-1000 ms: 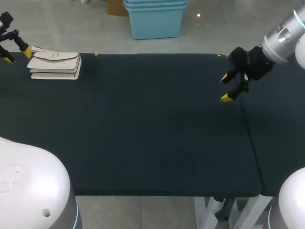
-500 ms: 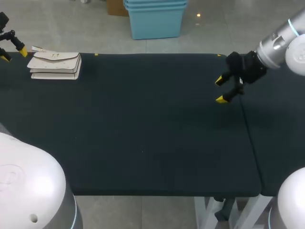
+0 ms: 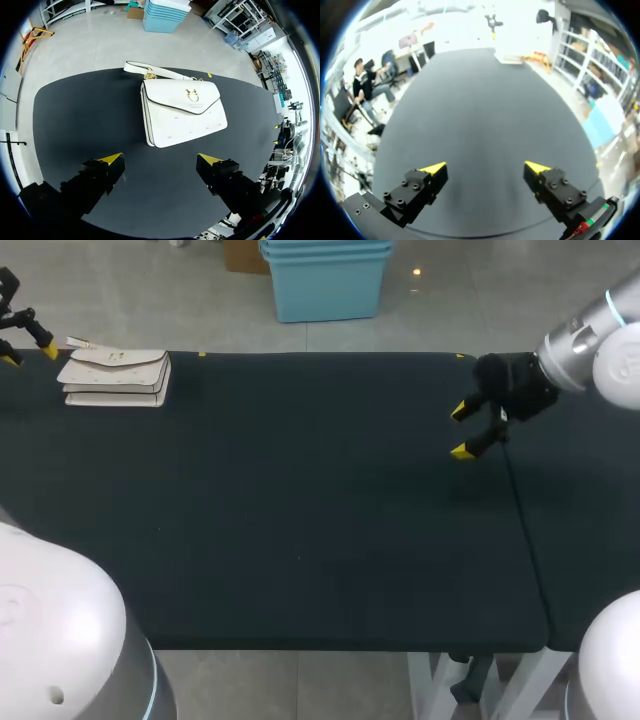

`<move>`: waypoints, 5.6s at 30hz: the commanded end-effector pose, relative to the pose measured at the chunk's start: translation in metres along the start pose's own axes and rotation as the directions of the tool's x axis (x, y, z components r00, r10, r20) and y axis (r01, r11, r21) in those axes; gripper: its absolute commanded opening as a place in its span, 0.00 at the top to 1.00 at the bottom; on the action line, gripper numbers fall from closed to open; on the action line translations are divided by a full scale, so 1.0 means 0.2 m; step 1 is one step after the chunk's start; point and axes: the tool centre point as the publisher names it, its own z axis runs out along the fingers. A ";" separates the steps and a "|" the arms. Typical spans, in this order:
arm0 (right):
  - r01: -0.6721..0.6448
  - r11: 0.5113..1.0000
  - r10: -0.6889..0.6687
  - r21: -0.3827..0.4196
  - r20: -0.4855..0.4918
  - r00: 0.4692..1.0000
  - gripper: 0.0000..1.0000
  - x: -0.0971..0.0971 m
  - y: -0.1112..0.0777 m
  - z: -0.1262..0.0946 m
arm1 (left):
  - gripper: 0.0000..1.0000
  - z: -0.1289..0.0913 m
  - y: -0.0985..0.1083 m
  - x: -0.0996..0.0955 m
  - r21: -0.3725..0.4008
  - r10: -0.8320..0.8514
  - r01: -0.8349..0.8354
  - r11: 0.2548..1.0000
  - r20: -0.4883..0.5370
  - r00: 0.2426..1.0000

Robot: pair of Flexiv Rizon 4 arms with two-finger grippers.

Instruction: Pick up the bag, open it, inspect its contents, close it, and place it on the opposite side

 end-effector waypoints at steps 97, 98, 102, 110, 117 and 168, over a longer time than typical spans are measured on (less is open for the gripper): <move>0.000 1.000 0.000 0.001 -0.002 1.000 0.00 0.00 0.00 0.00 | 1.00 0.80 0.22 1.07 -0.044 -0.324 0.364 0.930 -0.563 0.760; 0.000 1.000 0.000 0.001 -0.002 1.000 0.00 0.00 0.00 0.00 | 1.00 0.81 0.23 1.10 -0.044 -0.329 0.371 0.928 -0.567 0.755; 0.000 1.000 0.000 0.001 -0.002 1.000 0.00 0.00 0.00 0.00 | 1.00 0.84 0.26 1.23 -0.007 -0.360 0.425 0.905 -0.543 0.759; 0.000 1.000 0.000 0.001 -0.002 1.000 0.00 0.00 0.00 0.00 | 1.00 0.87 0.33 1.50 0.089 -0.375 0.487 0.869 -0.524 0.765; 0.000 1.000 0.000 0.001 -0.002 1.000 0.00 0.00 0.00 0.00 | 1.00 0.93 0.39 1.66 0.212 -0.385 0.551 0.807 -0.518 0.764; 0.000 1.000 0.000 0.001 -0.002 1.000 0.00 0.00 0.00 0.00 | 1.00 1.13 0.34 2.33 0.075 -0.224 0.323 0.943 -0.575 0.787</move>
